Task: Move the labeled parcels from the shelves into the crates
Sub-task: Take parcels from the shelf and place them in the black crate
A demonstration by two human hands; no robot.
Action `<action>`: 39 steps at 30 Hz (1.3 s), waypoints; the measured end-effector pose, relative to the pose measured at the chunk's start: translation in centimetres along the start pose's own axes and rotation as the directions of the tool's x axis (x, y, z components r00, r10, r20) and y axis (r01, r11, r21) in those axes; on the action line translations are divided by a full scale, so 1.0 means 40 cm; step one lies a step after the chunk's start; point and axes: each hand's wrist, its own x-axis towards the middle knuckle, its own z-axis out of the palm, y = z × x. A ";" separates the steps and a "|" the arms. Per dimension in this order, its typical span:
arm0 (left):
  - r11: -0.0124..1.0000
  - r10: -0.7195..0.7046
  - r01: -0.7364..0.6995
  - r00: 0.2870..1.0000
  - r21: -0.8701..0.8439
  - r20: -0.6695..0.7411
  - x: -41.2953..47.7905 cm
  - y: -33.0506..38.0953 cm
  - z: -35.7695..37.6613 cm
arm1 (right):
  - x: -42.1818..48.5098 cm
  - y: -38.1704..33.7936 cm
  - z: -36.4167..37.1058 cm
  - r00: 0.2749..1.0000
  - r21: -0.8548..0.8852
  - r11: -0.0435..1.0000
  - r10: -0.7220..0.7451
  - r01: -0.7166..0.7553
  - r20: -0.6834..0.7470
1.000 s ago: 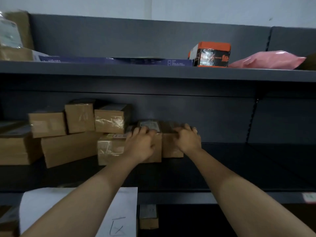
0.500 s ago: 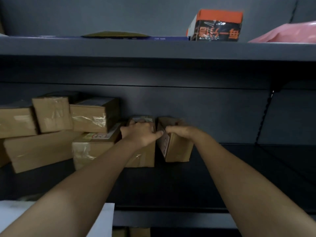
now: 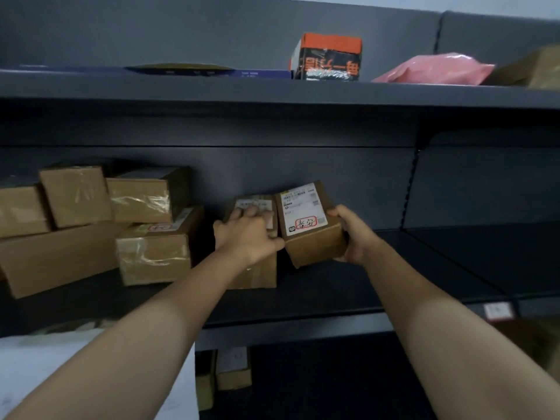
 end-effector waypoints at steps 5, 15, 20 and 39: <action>0.995 0.091 -0.094 0.988 -0.017 -0.128 -0.120 0.017 -0.005 | -0.131 0.040 -0.026 0.998 0.067 0.996 -0.054 0.057 -0.039; 0.228 -0.409 0.116 0.913 -0.967 0.013 -0.213 -0.058 0.007 | -0.257 0.137 -0.011 0.996 0.081 0.994 -0.076 0.080 -0.043; -0.061 -0.231 0.173 0.956 -0.983 0.182 -0.256 -0.049 -0.020 | -0.273 0.148 -0.014 0.994 0.120 0.987 -0.101 0.107 -0.051; 0.211 0.577 0.319 0.723 -0.924 0.381 -0.412 0.956 0.116 | -0.823 0.263 -0.942 0.718 0.366 0.904 0.102 0.222 -0.688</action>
